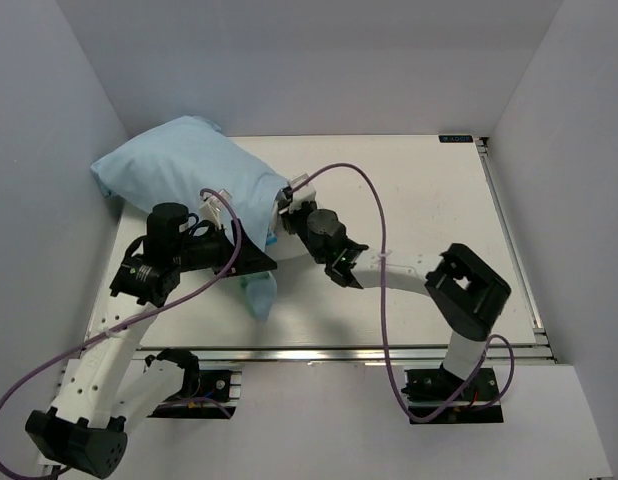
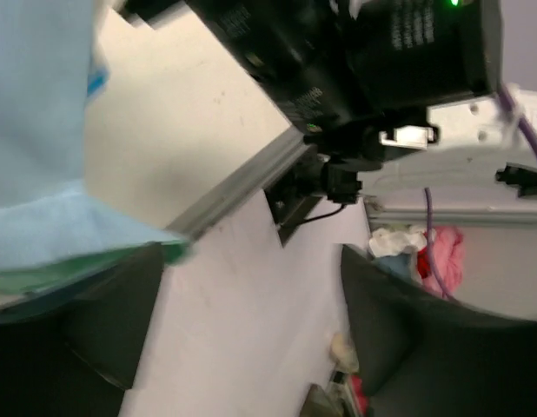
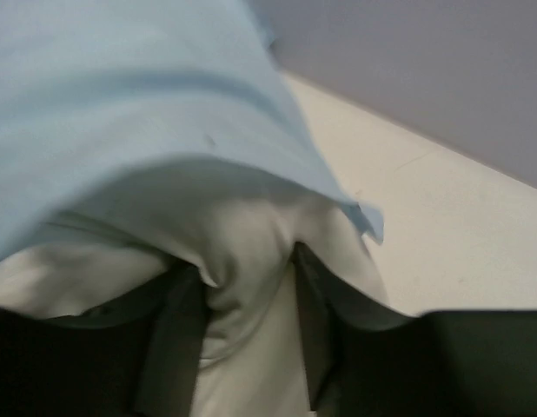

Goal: Put the pillow into the pillowcase

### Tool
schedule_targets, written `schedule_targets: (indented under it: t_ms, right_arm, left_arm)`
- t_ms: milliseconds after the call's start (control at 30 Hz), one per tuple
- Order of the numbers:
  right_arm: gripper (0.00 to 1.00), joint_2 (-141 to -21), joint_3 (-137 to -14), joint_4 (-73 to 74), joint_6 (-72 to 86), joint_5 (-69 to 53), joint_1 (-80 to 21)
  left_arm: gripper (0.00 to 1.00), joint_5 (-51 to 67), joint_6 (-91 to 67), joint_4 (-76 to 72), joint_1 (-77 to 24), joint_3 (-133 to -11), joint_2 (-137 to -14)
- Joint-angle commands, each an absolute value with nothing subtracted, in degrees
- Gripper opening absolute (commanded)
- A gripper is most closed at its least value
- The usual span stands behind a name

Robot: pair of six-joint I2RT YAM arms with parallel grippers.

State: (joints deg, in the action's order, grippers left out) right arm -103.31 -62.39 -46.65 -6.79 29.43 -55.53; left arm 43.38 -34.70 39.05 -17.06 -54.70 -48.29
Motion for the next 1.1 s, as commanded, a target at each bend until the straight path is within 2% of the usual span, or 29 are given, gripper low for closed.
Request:
schedule_targets:
  t_ms: [0,100,133,200,233,333,500,533,600,667,767,900,1000,1067]
  right_arm:
    - [0.50,-94.3,-55.8,-34.5,-0.5,14.0,-55.2]
    - [0.71,-87.6,-53.1,-25.7,3.9,4.5,-55.1]
    - [0.81,-85.9,-52.7,-23.5,4.9,3.2,-55.1]
    - [0.87,-81.2,-52.4,-16.4,6.2,2.5,-54.8]
    - [0.89,-79.7,-52.3,-14.2,7.1,3.2,-54.6]
    - [0.89,-74.2,-52.2,-5.1,12.4,2.6,-51.3]
    - [0.89,-68.1,-45.6,-0.1,24.4,-11.9,-35.4]
    - [0.89,-67.9,-44.8,2.4,25.0,-12.9,-33.5]
    - [0.89,-67.6,-43.9,4.2,26.2,-15.4,-28.2]
    - [0.89,-67.6,-42.0,4.7,27.3,-18.7,-24.1]
    - [0.89,-67.9,-39.3,3.3,28.4,-23.4,-19.9]
    - [0.89,-68.6,-38.2,4.0,27.2,-25.1,-17.3]
    - [0.89,-68.2,-37.6,4.0,26.3,-25.2,-15.9]
    - [0.89,-67.7,-36.8,3.6,25.9,-25.6,-14.5]
  left_arm:
    - [0.97,47.0,-29.5,40.9,-17.3,-60.0,-48.6]
    - [0.98,41.2,-24.4,45.0,-17.3,-69.8,-49.3]
    - [0.98,39.0,-23.3,47.7,-17.3,-72.5,-49.7]
    - [0.98,33.3,-22.2,49.5,-17.4,-78.1,-50.3]
    - [0.98,26.8,-22.3,50.4,-17.3,-79.0,-51.0]
    - [0.98,17.3,-23.6,49.0,-17.3,-78.2,-52.6]
    - [0.98,15.8,-20.3,46.1,-18.1,-76.8,-64.7]
    - [0.98,14.4,-19.7,46.1,-19.2,-78.7,-66.9]
    - [0.98,3.0,-16.6,46.8,-28.0,-81.9,-73.9]
    - [0.98,-13.6,-12.9,51.3,-40.4,-90.0,-79.4]
    - [0.98,-25.1,-10.7,58.3,-48.8,-102.2,-92.6]
    - [0.98,-35.8,-9.5,68.5,-51.5,-113.7,-110.0]
    - [0.98,-40.7,-11.4,74.9,-52.3,-117.5,-115.1]
    - [0.98,-42.3,-12.0,73.8,-52.5,-114.5,-115.7]
